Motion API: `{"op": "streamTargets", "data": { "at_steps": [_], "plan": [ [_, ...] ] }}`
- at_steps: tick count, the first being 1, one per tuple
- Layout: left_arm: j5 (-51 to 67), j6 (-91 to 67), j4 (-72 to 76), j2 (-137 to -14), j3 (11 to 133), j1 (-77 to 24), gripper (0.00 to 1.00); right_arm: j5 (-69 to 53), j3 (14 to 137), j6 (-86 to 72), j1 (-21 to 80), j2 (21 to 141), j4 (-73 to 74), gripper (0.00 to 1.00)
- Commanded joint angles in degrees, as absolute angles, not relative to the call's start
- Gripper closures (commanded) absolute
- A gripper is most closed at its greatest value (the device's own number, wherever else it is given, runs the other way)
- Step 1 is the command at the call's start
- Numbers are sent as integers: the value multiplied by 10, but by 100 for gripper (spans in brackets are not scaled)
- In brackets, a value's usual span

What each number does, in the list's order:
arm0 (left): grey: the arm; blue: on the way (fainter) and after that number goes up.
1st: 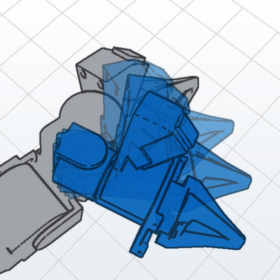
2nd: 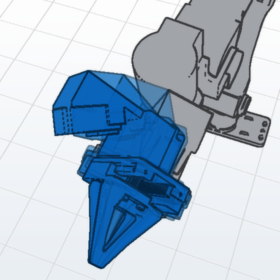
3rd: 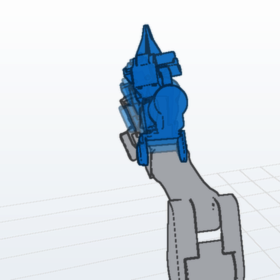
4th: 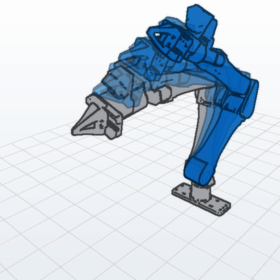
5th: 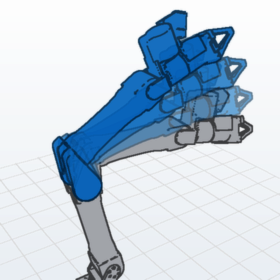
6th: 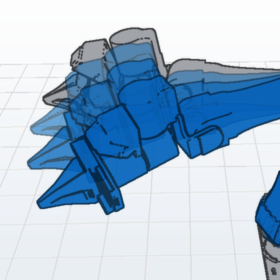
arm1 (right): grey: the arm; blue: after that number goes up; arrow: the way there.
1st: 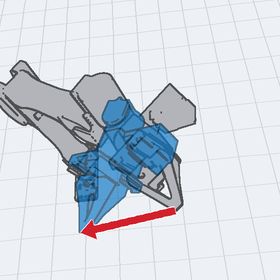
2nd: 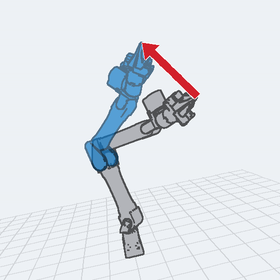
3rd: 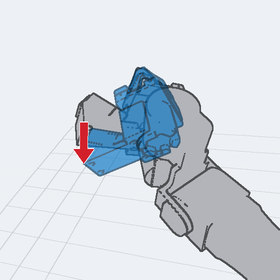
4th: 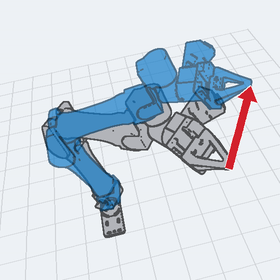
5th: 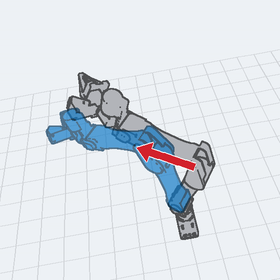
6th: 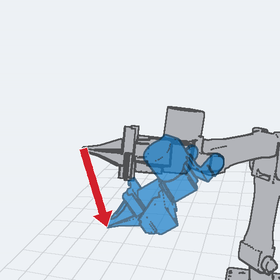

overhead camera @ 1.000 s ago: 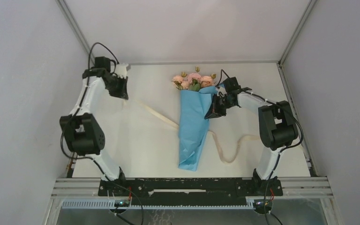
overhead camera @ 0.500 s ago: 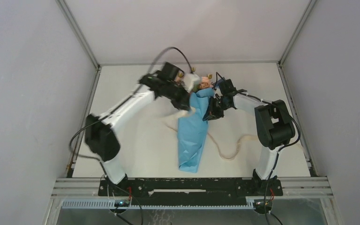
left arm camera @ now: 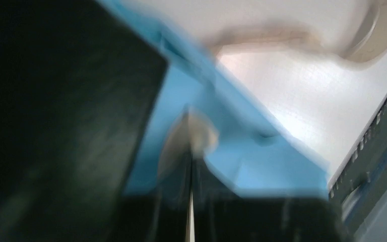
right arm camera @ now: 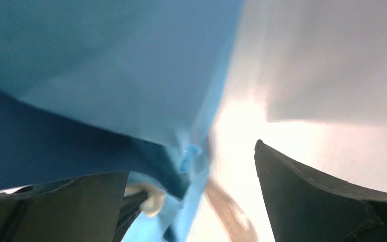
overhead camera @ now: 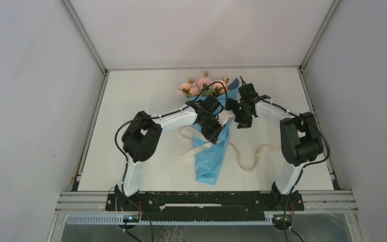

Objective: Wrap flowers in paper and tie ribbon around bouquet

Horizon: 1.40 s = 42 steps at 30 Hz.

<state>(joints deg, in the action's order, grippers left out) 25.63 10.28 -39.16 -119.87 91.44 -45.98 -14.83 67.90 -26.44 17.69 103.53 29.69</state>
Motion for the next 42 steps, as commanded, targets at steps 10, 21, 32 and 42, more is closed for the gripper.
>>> {"op": "streamTargets", "data": {
  "at_steps": [10, 21, 32, 42],
  "plan": [
    [267, 93, -353, -1208, 858, -466, 100, 283, 684, -297, 124, 809, 342, 0],
    [260, 95, -341, -1199, 848, -466, 100, -22, 470, -295, -55, 582, 199, 0],
    [262, 94, -340, -1187, 847, -466, 100, -15, 314, -370, 41, 599, 276, 11],
    [250, 105, -346, -1170, 853, -466, 100, -92, 255, -377, 9, 642, 189, 73]
  ]
}}
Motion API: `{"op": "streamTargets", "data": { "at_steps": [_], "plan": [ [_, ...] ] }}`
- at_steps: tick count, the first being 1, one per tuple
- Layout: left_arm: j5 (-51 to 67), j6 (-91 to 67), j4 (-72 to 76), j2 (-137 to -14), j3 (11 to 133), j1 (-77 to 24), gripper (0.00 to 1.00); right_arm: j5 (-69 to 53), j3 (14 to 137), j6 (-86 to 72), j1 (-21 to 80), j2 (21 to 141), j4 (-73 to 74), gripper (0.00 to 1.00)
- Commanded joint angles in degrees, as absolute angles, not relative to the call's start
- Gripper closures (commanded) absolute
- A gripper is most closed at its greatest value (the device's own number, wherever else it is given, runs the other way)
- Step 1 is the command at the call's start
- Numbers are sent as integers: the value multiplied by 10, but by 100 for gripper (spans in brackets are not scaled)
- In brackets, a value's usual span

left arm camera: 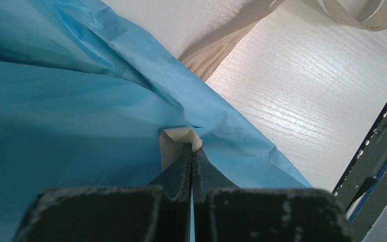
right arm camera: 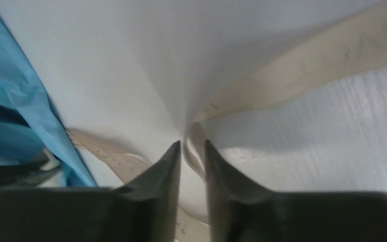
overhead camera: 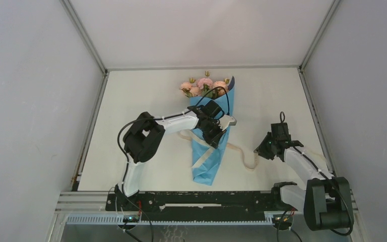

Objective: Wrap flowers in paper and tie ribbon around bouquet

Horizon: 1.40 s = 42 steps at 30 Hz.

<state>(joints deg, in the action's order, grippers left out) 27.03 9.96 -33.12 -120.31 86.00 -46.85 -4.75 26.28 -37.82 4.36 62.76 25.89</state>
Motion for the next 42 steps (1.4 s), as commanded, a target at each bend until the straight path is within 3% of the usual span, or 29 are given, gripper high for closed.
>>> {"op": "streamTargets", "data": {
  "at_steps": [1, 2, 8, 14, 19, 26, 35, 42],
  "plan": [
    [246, 110, -349, -1168, 857, -467, 100, -112, 261, -365, -14, 649, 174, 94],
    [244, 116, -352, -1165, 861, -465, 100, -126, 275, -346, -32, 655, 165, 100],
    [244, 160, -357, -1144, 882, -464, 100, -176, 424, -237, 15, 670, 117, 100],
    [276, 208, -367, -1117, 871, -464, 100, -323, 464, -241, 59, 705, -121, 100],
    [279, 242, -361, -1099, 833, -465, 100, -380, 590, -132, 157, 811, -90, 100],
    [285, 294, -348, -1075, 778, -466, 100, -512, 701, -122, 213, 991, -86, 100],
    [277, 354, -372, -998, 740, -487, 100, -566, 728, -142, 239, 1150, -87, 100],
    [308, 371, -494, -957, 884, -488, 100, -568, 703, -102, 247, 1156, -45, 100]
  ]
}}
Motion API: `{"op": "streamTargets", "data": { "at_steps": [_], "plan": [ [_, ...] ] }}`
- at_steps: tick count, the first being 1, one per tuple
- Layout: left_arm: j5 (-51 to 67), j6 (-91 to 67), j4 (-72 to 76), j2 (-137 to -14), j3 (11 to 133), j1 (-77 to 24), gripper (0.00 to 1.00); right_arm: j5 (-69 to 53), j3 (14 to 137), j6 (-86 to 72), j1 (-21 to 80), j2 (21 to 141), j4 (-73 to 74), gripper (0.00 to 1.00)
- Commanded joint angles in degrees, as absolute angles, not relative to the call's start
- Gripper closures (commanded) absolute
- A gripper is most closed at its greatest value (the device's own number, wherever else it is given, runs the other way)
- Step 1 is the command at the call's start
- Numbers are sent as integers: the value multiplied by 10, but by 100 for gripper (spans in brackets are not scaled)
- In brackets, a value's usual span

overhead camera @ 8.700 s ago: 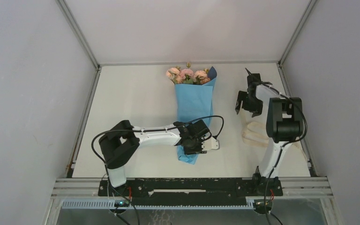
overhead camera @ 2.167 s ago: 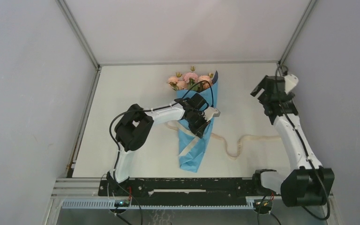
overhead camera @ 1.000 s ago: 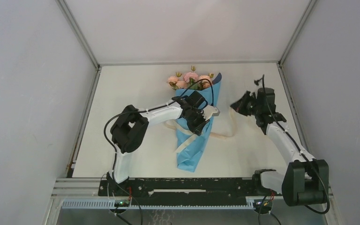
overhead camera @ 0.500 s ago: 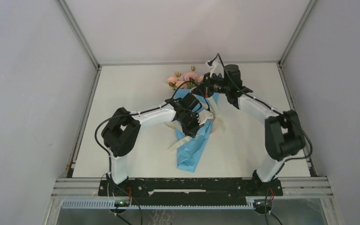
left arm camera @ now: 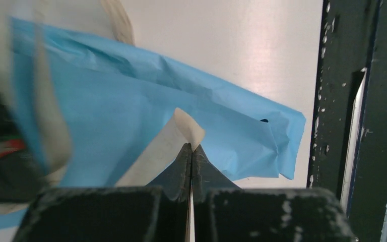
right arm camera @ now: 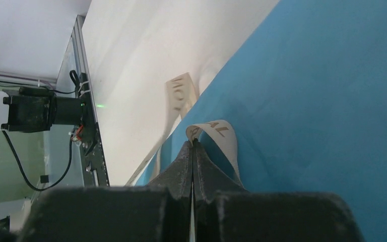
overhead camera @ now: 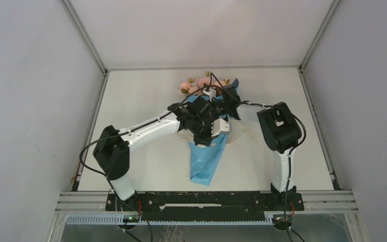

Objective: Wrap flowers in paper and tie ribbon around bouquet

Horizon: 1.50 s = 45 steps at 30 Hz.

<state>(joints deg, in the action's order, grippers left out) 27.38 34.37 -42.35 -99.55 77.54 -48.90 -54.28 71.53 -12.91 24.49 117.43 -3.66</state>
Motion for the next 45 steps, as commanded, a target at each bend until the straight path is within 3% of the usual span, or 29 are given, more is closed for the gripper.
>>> {"op": "streamTargets", "data": {
  "at_steps": [1, 5, 13, 21, 29, 37, 45],
  "plan": [
    [313, 371, -511, -957, 914, -487, 100, -569, 693, -103, 245, 1155, -51, 100],
    [295, 369, -537, -976, 1026, -485, 100, -576, 669, -120, 247, 1152, -71, 99],
    [267, 265, -424, -1052, 1113, -414, 100, -583, 619, -160, 249, 1140, -138, 96],
    [357, 133, -364, -1131, 1102, -343, 100, -549, 544, -255, 235, 1114, -273, 83],
    [388, -25, -255, -1133, 1009, -292, 100, -483, 480, -323, 231, 1096, -410, 68],
    [344, -6, -255, -1148, 983, -288, 100, -442, 463, -344, 229, 1092, -468, 53],
    [316, -1, -262, -1196, 985, -279, 100, -440, 452, -357, 228, 1097, -499, 50]
  ]
}}
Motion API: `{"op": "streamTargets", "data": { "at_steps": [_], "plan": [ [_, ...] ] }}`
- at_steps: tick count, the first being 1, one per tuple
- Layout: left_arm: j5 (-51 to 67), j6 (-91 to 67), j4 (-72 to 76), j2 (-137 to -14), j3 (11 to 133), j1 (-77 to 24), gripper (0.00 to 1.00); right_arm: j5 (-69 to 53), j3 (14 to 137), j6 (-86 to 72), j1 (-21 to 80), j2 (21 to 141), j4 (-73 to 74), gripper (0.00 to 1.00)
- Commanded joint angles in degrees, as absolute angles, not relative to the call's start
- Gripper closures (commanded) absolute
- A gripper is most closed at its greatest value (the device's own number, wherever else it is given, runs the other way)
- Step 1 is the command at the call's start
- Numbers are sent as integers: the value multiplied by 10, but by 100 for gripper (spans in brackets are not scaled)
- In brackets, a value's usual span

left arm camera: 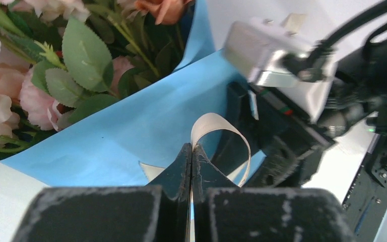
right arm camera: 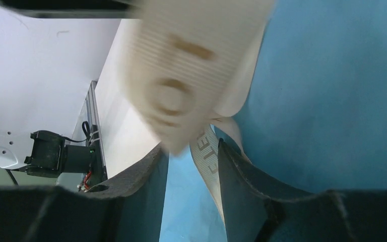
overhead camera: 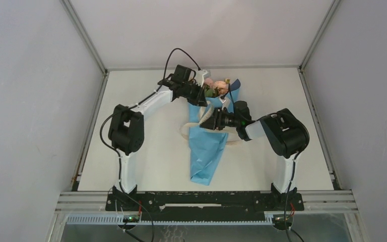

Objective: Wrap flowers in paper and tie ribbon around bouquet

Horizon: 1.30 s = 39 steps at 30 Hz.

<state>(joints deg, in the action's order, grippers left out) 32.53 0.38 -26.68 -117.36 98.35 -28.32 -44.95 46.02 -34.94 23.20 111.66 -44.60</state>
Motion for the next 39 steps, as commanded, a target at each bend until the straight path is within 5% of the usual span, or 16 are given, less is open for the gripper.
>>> {"op": "streamTargets", "data": {
  "at_steps": [1, 16, 18, 24, 32, 36, 39],
  "plan": [
    [318, -1, -262, -1199, 982, -279, 100, -438, 447, -356, 228, 1093, -502, 50],
    [311, 60, -272, -1204, 945, -303, 100, -323, 432, -430, 211, 1095, -504, 47],
    [302, 68, -272, -1206, 942, -305, 100, -317, 433, -436, 208, 1098, -497, 52],
    [239, 114, -279, -1195, 973, -306, 94, -327, 433, -440, 206, 1109, -482, 90],
    [34, 199, -259, -1171, 1028, -313, 94, -336, 433, -439, 207, 1109, -471, 93],
    [2, 216, -264, -1165, 1034, -315, 51, -337, 433, -439, 206, 1109, -467, 99],
    [32, 181, -308, -1137, 1022, -319, 45, -338, 433, -439, 207, 1109, -463, 99]
  ]
}}
